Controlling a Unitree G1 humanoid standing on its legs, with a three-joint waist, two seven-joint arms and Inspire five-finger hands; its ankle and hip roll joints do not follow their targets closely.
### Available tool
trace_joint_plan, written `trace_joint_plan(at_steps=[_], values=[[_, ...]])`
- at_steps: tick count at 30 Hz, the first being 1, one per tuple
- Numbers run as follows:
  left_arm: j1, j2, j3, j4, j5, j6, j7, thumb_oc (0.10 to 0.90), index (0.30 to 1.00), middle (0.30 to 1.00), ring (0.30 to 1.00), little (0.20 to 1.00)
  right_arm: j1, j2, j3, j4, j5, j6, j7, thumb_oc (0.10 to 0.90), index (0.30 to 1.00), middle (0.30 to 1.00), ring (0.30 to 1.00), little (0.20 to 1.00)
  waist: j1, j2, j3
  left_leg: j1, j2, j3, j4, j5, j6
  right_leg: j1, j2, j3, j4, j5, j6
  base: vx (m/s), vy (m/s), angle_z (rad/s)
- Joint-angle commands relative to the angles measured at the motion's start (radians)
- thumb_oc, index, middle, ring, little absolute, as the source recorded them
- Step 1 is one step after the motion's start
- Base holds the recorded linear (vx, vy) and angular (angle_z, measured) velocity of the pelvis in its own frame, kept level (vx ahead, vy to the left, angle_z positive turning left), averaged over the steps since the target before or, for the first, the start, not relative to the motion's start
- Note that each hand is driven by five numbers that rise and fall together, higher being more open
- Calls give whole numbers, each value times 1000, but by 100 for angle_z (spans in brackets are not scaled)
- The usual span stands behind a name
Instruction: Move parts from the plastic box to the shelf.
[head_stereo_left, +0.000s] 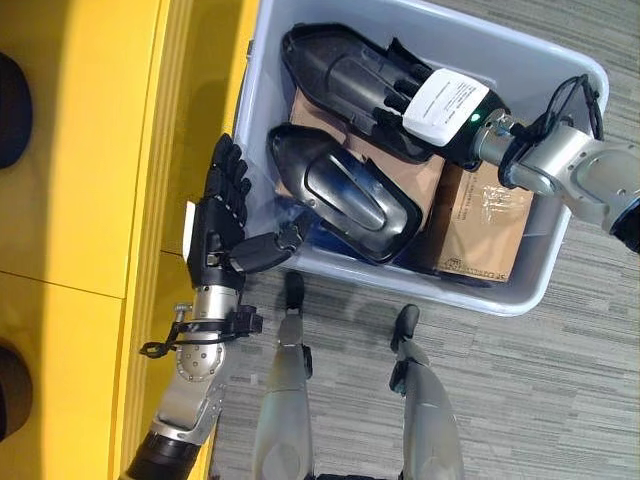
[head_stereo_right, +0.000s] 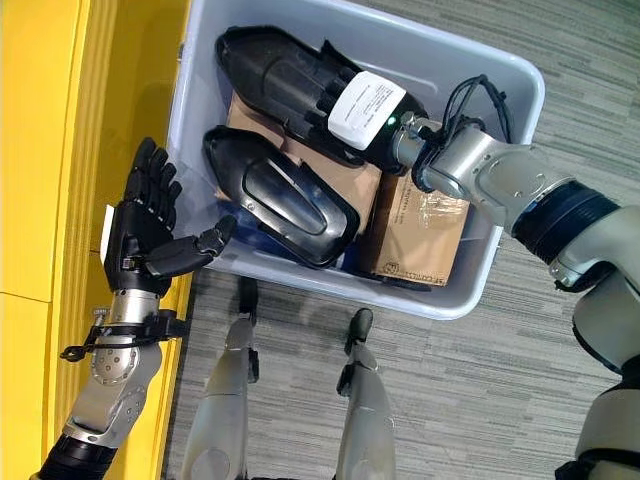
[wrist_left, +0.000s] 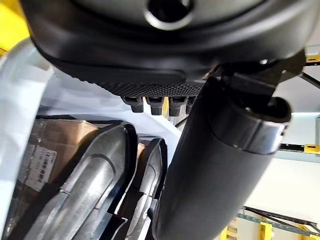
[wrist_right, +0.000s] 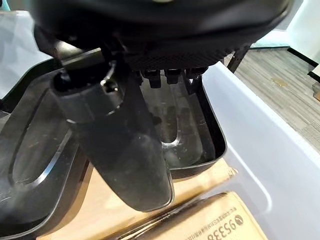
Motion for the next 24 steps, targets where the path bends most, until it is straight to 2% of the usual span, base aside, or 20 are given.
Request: trace_joint_plan(at_steps=[1,24], values=[[-25,52,42,-197,-6,-132,19,900,1000,1000,1000,1000,-228,-69,44,29,-11,33,-86,900,1000,1000,1000,1000,14,-12,-3,15,32,6,105,-133,-37,27,-14,-9,6,-27,-6,4,-3,6],[-4,57,44,-234,-22,-145,29,900,1000,1000,1000,1000,-261,-64,38,107,-2,58,-150,900,1000,1000,1000,1000,20,15,-3,-105,22,-16,179,-161,-34,-93,-18,-5,99,-63,-13,4,-5,2]])
